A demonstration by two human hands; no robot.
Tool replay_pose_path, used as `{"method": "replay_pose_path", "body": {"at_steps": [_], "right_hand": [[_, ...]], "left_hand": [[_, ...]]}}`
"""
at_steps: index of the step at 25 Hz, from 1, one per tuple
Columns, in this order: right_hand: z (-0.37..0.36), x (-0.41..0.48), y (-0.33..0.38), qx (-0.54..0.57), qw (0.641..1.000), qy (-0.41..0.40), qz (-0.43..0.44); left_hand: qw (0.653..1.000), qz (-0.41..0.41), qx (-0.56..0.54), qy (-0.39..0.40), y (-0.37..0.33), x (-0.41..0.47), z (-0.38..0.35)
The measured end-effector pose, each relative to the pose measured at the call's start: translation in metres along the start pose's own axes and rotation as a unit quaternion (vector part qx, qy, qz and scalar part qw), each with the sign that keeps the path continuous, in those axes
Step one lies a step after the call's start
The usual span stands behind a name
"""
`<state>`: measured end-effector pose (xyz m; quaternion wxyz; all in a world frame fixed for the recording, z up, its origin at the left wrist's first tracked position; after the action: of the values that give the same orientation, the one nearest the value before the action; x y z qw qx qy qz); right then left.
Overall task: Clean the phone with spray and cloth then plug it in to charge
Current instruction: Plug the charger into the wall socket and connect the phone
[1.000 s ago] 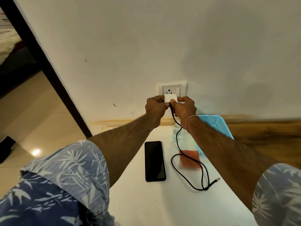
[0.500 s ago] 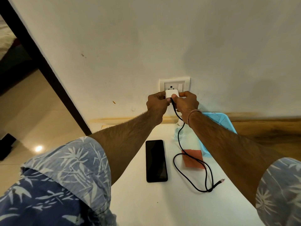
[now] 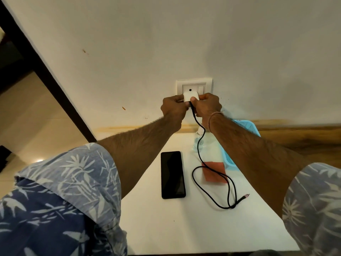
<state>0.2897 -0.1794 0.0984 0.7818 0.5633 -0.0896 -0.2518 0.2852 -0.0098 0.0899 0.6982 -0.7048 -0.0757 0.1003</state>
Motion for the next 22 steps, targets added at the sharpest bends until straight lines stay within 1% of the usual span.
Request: {"method": "replay_pose_path", "body": {"at_steps": [2,4,6,7,9,11,12,13,14,16,17,18,19,20,21,22], "right_hand": [[0.003,-0.006,0.004,-0.014,0.999,0.035,0.008],[0.014,-0.017,0.006,-0.018,0.997,0.072,0.017],[0.034,-0.029,0.007,-0.035,0.995,0.085,0.047],[0.047,-0.037,0.005,-0.056,0.993,0.084,0.068],[0.072,-0.055,-0.009,-0.084,0.988,0.087,0.094],[0.094,-0.075,-0.034,-0.114,0.983,0.106,0.099],[0.103,-0.086,-0.049,-0.143,0.978,0.117,0.101],[0.110,-0.095,-0.068,-0.192,0.968,0.123,0.107],[0.115,-0.101,-0.089,-0.257,0.951,0.125,0.115],[0.124,-0.110,-0.132,-0.385,0.905,0.134,0.124],[0.127,-0.112,-0.153,-0.434,0.880,0.150,0.122],[0.128,-0.115,-0.173,-0.474,0.856,0.172,0.118],[0.128,-0.119,-0.187,-0.507,0.832,0.193,0.118],[0.127,-0.124,-0.198,-0.531,0.812,0.210,0.125],[0.126,-0.129,-0.205,-0.544,0.799,0.219,0.134],[0.125,-0.133,-0.209,-0.549,0.794,0.217,0.146]], "left_hand": [[1.000,0.005,0.018,0.021,-0.001,0.000,0.001],[0.997,0.009,0.067,0.044,0.001,-0.003,0.005],[0.987,-0.018,0.137,0.079,0.006,-0.011,0.013],[0.975,-0.047,0.190,0.106,0.009,-0.017,0.017],[0.928,-0.113,0.310,0.173,0.020,-0.034,0.022],[0.864,-0.163,0.403,0.255,0.038,-0.054,0.025],[0.827,-0.177,0.441,0.300,0.050,-0.067,0.026],[0.781,-0.188,0.485,0.347,0.060,-0.081,0.026],[0.721,-0.204,0.533,0.393,0.071,-0.096,0.027],[0.574,-0.256,0.613,0.479,0.090,-0.132,0.027],[0.502,-0.271,0.642,0.512,0.101,-0.148,0.030],[0.443,-0.278,0.666,0.532,0.111,-0.159,0.034],[0.398,-0.285,0.685,0.540,0.119,-0.166,0.037],[0.365,-0.295,0.698,0.541,0.125,-0.171,0.039],[0.341,-0.304,0.707,0.541,0.129,-0.174,0.039],[0.326,-0.313,0.711,0.538,0.130,-0.177,0.038]]}}
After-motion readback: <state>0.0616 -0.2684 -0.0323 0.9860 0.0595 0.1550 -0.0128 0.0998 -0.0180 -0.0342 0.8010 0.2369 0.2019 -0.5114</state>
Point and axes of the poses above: each hand's wrist, its own x-axis towards the middle knuckle, its own z-axis out of the back of the hand, y = z × x, the point moved 10 cm from there along x, towards the middle knuckle, and after that the axes turned 6 degrees about -z, right-handed, at the moved point
